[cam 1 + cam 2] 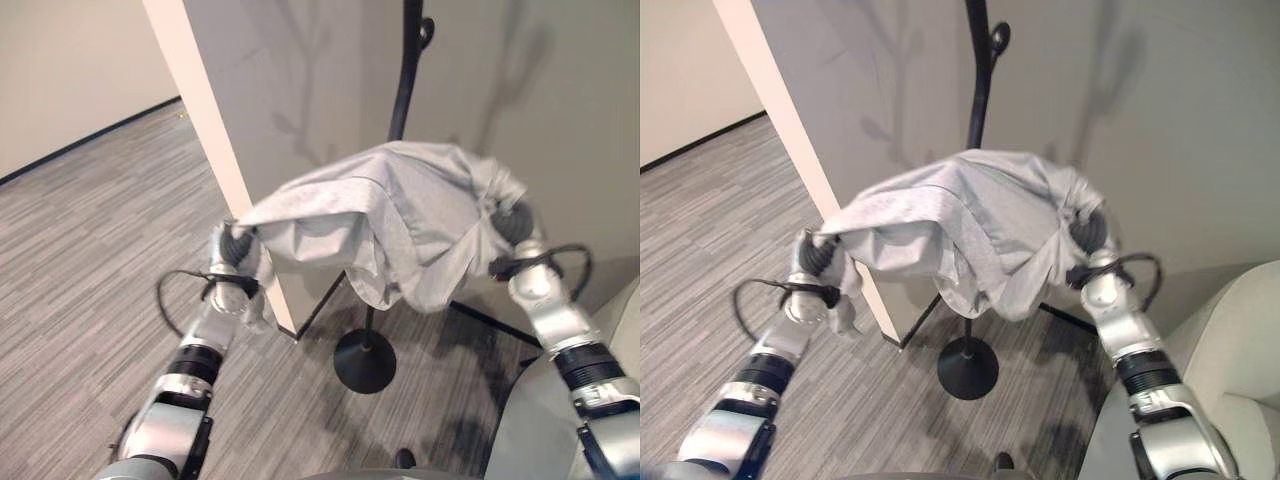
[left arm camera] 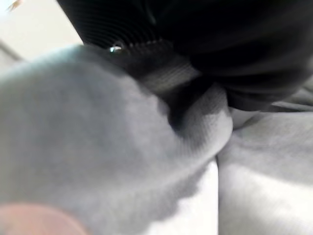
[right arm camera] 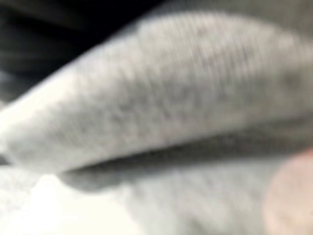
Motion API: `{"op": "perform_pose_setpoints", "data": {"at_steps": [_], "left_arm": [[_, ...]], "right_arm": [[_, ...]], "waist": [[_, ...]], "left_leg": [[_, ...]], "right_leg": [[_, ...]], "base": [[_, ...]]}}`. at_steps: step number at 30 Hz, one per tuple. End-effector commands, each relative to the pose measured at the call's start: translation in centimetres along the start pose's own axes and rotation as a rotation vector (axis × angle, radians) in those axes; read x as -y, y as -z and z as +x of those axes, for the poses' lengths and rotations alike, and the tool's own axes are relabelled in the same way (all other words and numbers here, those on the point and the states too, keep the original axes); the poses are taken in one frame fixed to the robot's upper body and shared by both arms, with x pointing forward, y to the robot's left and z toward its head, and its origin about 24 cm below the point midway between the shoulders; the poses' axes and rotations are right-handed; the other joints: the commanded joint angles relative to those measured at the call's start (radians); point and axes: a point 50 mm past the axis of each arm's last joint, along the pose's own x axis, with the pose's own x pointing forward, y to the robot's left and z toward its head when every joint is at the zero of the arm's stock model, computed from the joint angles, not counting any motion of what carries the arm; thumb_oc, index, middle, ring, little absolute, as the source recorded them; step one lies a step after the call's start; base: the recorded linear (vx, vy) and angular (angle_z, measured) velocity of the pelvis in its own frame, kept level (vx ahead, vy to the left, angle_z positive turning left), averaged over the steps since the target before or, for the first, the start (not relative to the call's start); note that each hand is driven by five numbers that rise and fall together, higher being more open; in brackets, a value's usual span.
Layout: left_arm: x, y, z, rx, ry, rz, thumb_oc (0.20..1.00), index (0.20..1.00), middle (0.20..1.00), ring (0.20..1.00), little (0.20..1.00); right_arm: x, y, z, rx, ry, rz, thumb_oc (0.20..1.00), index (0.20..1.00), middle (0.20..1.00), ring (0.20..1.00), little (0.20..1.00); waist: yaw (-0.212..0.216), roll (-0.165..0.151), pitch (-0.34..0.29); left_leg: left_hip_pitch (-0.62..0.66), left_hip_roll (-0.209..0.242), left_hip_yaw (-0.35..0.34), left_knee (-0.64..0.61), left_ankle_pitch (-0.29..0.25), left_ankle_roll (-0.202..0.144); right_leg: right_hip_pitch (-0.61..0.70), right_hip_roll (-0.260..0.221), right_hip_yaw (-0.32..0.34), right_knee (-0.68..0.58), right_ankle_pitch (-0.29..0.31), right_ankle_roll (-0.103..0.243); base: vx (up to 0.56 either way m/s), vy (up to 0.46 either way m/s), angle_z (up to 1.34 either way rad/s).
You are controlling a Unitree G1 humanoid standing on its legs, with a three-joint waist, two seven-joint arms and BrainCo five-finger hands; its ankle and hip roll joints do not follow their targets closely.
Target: Hang the clothes on the sofa on the clothes rack.
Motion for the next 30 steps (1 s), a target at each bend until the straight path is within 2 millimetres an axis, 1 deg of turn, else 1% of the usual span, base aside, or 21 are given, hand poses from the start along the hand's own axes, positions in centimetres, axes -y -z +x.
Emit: {"op": "perform_pose_setpoints", "data": {"at_steps": [1,3,4,7,8,9,11,12,13,14,17,18,19,20,21,22,26,27,28,29,30], "left_arm": [[-3.9,1.2,1.3,-0.055,-0.117,-0.016,0.2,0.2,0.2,0.2,0.2],[-3.6,1.1,1.1,-0.052,-0.111,-0.037,0.2,0.2,0.2,0.2,0.2],[-2.8,0.9,0.5,-0.058,-0.103,-0.132,1.0,1.0,1.0,1.0,1.0],[-0.6,1.2,-0.8,-0.127,-0.076,-0.348,1.0,1.0,1.0,1.0,1.0],[-0.6,1.2,-0.8,-0.127,-0.076,-0.348,1.0,1.0,1.0,1.0,1.0],[1.1,1.4,-1.9,-0.181,-0.049,-0.507,1.0,1.0,1.0,1.0,1.0],[3.3,2.3,-3.6,-0.283,-0.003,-0.674,1.0,1.0,1.0,1.0,1.0],[4.1,2.1,-4.2,-0.303,0.021,-0.751,1.0,1.0,1.0,1.0,1.0],[4.1,2.2,-4.2,-0.304,0.022,-0.751,1.0,1.0,1.0,1.0,1.0],[5.1,2.3,-5.1,-0.346,0.048,-0.836,1.0,1.0,1.0,1.0,1.0],[5.1,2.3,-5.1,-0.346,0.048,-0.836,1.0,1.0,1.0,1.0,1.0],[6.8,2.4,-6.5,-0.402,0.112,-0.967,1.0,1.0,1.0,1.0,1.0],[7.4,4.1,-8.4,-0.458,0.14,-0.95,1.0,1.0,1.0,1.0,1.0],[7.4,4.1,-8.4,-0.458,0.14,-0.95,1.0,1.0,1.0,1.0,1.0],[7.9,5.3,-9.3,-0.525,0.147,-0.931,1.0,1.0,1.0,1.0,1.0],[7.6,6.9,-10.5,-0.579,0.158,-0.897,1.0,1.0,1.0,1.0,1.0],[7.4,9.0,-12.1,-0.665,0.148,-0.874,1.0,1.0,1.0,1.0,1.0],[7.4,9.0,-12.1,-0.665,0.148,-0.874,1.0,1.0,1.0,1.0,1.0],[7.1,10.2,-13.1,-0.719,0.117,-0.881,1.0,1.0,1.0,1.0,1.0],[7.1,10.2,-13.1,-0.719,0.117,-0.881,1.0,1.0,1.0,1.0,1.0],[6.7,11.5,-14.1,-0.767,0.084,-0.881,1.0,1.0,1.0,1.0,1.0]], "right_arm": [[2.3,4.0,-0.6,-0.153,0.022,-0.084,0.2,0.2,0.2,0.2,0.2],[1.6,4.3,-1.1,-0.169,0.0,-0.059,0.2,0.2,0.2,0.2,0.2],[-0.1,4.8,-2.1,-0.205,-0.042,0.008,0.2,0.2,0.2,0.2,0.2],[-2.7,5.3,-3.7,-0.259,-0.088,0.135,0.2,0.2,0.2,0.2,0.2],[-2.7,5.3,-3.7,-0.259,-0.088,0.135,0.2,0.2,0.2,0.2,0.2],[-4.7,5.4,-5.1,-0.297,-0.143,0.228,0.2,0.2,0.2,0.2,0.2],[-6.9,5.5,-6.9,-0.35,-0.198,0.355,0.2,0.2,0.2,0.2,0.2],[-7.7,5.6,-7.6,-0.375,-0.224,0.406,0.241,0.241,0.241,0.241,0.241],[-7.7,5.6,-7.6,-0.376,-0.225,0.405,0.241,0.241,0.241,0.241,0.241],[-8.6,5.5,-8.5,-0.392,-0.265,0.448,0.589,0.589,0.589,0.589,0.589],[-8.6,5.5,-8.5,-0.392,-0.265,0.448,0.589,0.589,0.589,0.589,0.589],[-10.0,4.7,-9.3,-0.411,-0.318,0.553,1.0,1.0,1.0,1.0,1.0],[-11.7,4.4,-10.8,-0.457,-0.379,0.65,1.0,1.0,1.0,1.0,1.0],[-11.7,4.4,-10.8,-0.457,-0.379,0.65,1.0,1.0,1.0,1.0,1.0],[-12.0,4.4,-11.3,-0.474,-0.39,0.682,1.0,1.0,1.0,1.0,1.0],[-11.5,4.7,-11.3,-0.484,-0.377,0.706,1.0,1.0,1.0,1.0,1.0],[-10.8,5.9,-11.9,-0.531,-0.347,0.73,1.0,1.0,1.0,1.0,1.0],[-10.8,5.9,-11.9,-0.531,-0.347,0.73,1.0,1.0,1.0,1.0,1.0],[-10.7,6.6,-12.6,-0.561,-0.337,0.738,1.0,1.0,1.0,1.0,1.0],[-10.7,6.6,-12.6,-0.561,-0.337,0.738,1.0,1.0,1.0,1.0,1.0],[-10.6,7.4,-13.5,-0.597,-0.335,0.745,1.0,1.0,1.0,1.0,1.0]], "waist": [[0.025,0.005,-0.044],[0.024,0.005,-0.052],[0.027,0.006,-0.061],[0.025,0.01,-0.082],[0.025,0.01,-0.081],[0.024,0.014,-0.093],[0.026,0.021,-0.113],[0.025,0.025,-0.12],[0.025,0.025,-0.121],[0.027,0.028,-0.126],[0.027,0.028,-0.126],[0.031,0.034,-0.135],[0.042,0.034,-0.148],[0.042,0.034,-0.148],[0.046,0.033,-0.154],[0.047,0.037,-0.157],[0.049,0.04,-0.164],[0.049,0.04,-0.165],[0.051,0.041,-0.169],[0.051,0.041,-0.169],[0.053,0.04,-0.175]], "left_leg": [[-0.124,0.022,-0.069,0.0,0.073,-0.024],[-0.127,0.022,-0.07,0.0,0.073,-0.025],[-0.13,0.022,-0.071,0.0,0.073,-0.026],[-0.131,0.021,-0.073,0.0,0.067,-0.028],[-0.13,0.021,-0.073,0.0,0.067,-0.027],[-0.137,0.022,-0.075,0.0,0.07,-0.028],[-0.138,0.022,-0.077,0.0,0.066,-0.029],[-0.139,0.023,-0.079,0.0,0.066,-0.03],[-0.14,0.023,-0.079,0.0,0.066,-0.03],[-0.133,0.023,-0.08,0.0,0.059,-0.031],[-0.133,0.023,-0.08,0.0,0.059,-0.031],[-0.137,0.025,-0.083,0.0,0.061,-0.032],[-0.139,0.026,-0.087,0.0,0.062,-0.037],[-0.139,0.026,-0.087,0.0,0.062,-0.037],[-0.141,0.028,-0.086,0.0,0.063,-0.038],[-0.144,0.028,-0.086,0.0,0.062,-0.04],[-0.144,0.031,-0.086,0.0,0.061,-0.043],[-0.144,0.031,-0.086,0.0,0.061,-0.043],[-0.143,0.033,-0.085,0.0,0.059,-0.045],[-0.143,0.033,-0.085,0.0,0.059,-0.045],[-0.143,0.035,-0.083,0.0,0.058,-0.046]], "right_leg": [[0.076,-0.061,0.046,0.003,-0.038,-0.025],[0.073,-0.061,0.047,0.003,-0.038,-0.026],[0.069,-0.061,0.048,0.003,-0.04,-0.027],[0.066,-0.062,0.051,0.003,-0.04,-0.027],[0.067,-0.062,0.051,0.003,-0.041,-0.027],[0.06,-0.062,0.056,0.003,-0.031,-0.027],[0.057,-0.062,0.058,0.003,-0.031,-0.027],[0.055,-0.062,0.059,0.003,-0.03,-0.027],[0.055,-0.062,0.059,0.003,-0.03,-0.027],[0.061,-0.063,0.056,0.003,-0.036,-0.027],[0.061,-0.063,0.056,0.003,-0.036,-0.027],[0.057,-0.061,0.056,0.003,-0.033,-0.027],[0.055,-0.06,0.055,0.003,-0.033,-0.026],[0.055,-0.06,0.055,0.003,-0.033,-0.026],[0.053,-0.06,0.052,0.003,-0.033,-0.025],[0.051,-0.061,0.05,0.003,-0.031,-0.024],[0.049,-0.066,0.041,0.003,-0.032,-0.022],[0.049,-0.066,0.041,0.003,-0.032,-0.022],[0.047,-0.068,0.038,0.003,-0.03,-0.02],[0.047,-0.068,0.038,0.003,-0.03,-0.02],[0.045,-0.07,0.034,0.003,-0.03,-0.019]], "base": [[0.0,0.0,0.0],[0.0,0.0,0.0],[0.0,0.0,0.0],[0.04,0.002,0.0],[0.0,0.0,0.0],[0.0,0.0,0.0],[0.0,0.0,0.0],[0.0,0.0,0.0],[0.03,0.008,0.0],[0.03,0.001,0.01],[0.01,0.001,0.0],[0.0,0.0,0.0],[0.0,0.0,0.0],[0.04,-0.027,0.0],[0.0,0.0,0.0],[0.0,0.0,0.0],[0.0,0.0,0.0],[0.0,0.0,0.0],[0.0,0.0,0.0],[0.0,0.0,0.0],[0.0,0.0,0.0]]}}
